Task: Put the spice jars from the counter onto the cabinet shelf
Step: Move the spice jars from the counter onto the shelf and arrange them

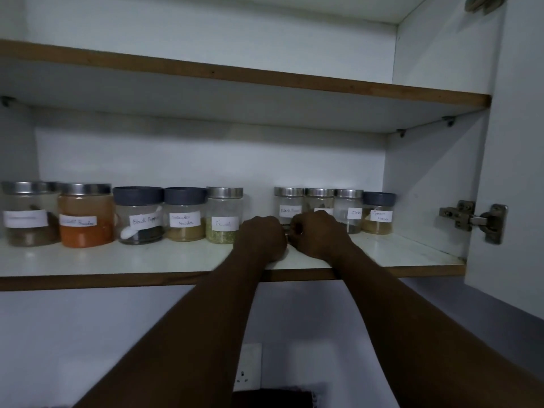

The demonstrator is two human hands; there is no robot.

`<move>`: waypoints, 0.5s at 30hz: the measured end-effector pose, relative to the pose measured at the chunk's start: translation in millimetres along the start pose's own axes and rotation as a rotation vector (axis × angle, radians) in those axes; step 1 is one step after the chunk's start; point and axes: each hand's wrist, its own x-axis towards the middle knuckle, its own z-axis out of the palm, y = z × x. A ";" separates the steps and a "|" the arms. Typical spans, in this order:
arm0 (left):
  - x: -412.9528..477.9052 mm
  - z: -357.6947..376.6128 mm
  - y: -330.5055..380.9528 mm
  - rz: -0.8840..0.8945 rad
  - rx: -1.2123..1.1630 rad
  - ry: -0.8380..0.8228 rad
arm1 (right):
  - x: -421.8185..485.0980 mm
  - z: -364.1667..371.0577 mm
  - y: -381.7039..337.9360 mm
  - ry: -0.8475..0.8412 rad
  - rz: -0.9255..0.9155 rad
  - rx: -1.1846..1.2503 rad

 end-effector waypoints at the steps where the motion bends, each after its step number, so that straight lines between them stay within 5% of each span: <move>1: -6.3 -4.1 -1.4 0.003 0.003 0.007 | -1.4 -1.4 -2.0 -0.018 -0.017 0.004; 9: -63.0 -40.5 -60.7 -0.430 -0.188 0.239 | -7.6 -5.8 -41.7 -0.185 -0.017 0.106; 15: -50.5 -44.9 -86.6 -0.434 -0.333 0.052 | -7.5 3.5 -74.3 -0.157 -0.043 0.290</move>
